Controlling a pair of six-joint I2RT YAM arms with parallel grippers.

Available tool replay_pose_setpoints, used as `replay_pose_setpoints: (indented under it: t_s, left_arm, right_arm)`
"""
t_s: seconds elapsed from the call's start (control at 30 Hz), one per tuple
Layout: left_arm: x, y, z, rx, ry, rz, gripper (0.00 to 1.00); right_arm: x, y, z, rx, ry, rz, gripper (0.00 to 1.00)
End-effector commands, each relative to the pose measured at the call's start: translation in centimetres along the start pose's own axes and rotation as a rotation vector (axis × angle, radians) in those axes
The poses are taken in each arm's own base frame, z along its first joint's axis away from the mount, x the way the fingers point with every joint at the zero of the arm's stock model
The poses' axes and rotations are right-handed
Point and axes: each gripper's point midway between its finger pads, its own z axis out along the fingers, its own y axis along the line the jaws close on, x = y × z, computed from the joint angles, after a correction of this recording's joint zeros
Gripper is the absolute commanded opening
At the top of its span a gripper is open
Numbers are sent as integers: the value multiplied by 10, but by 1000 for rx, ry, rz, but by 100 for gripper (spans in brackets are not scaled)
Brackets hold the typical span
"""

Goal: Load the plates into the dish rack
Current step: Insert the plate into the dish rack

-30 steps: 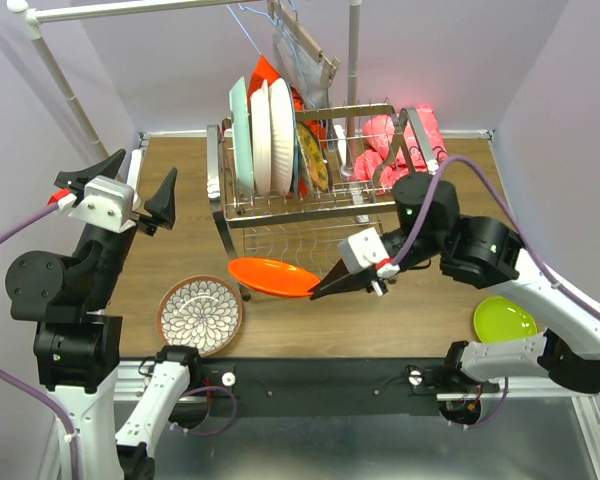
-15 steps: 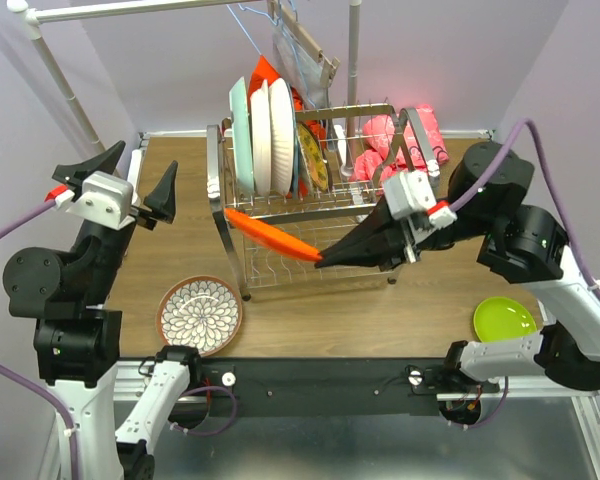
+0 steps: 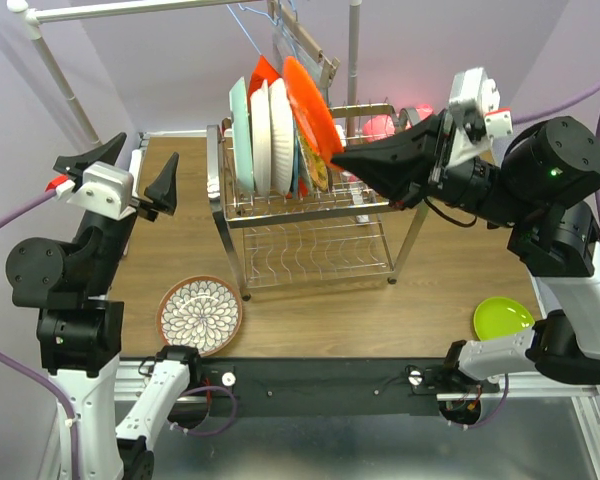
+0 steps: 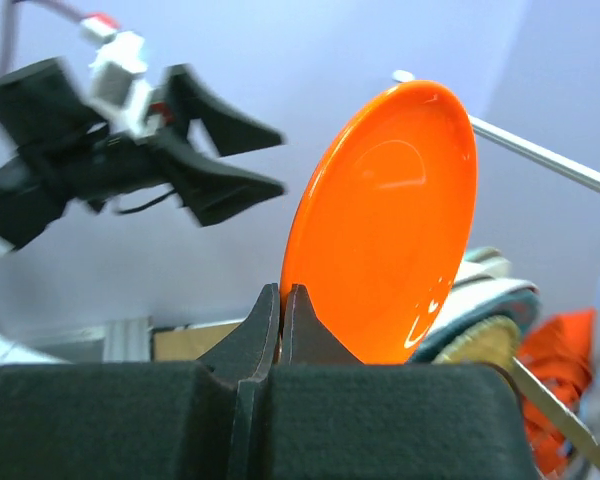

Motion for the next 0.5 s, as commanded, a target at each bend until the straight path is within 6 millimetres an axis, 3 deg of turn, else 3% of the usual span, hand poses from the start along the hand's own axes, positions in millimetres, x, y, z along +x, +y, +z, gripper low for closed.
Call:
replay_pose_setpoints:
  t_s: [0.0,0.2,0.43,0.47]
  left_arm:
    - [2,3,5,-16,-7,-9,82]
    - [10,3,5,-20,4,-18,82]
    - [21,1,0,-28,13,-27,82]
    - [21,0,0,-28,13,-27,82]
  right_arm:
    - [-9,-69,-11,375,-47,93,1]
    - [11,-112,-25,588,-54,251,1]
    - [51,-141,-29,628,-27,448,0]
    - [57,-155,-34,661,-25,461,1]
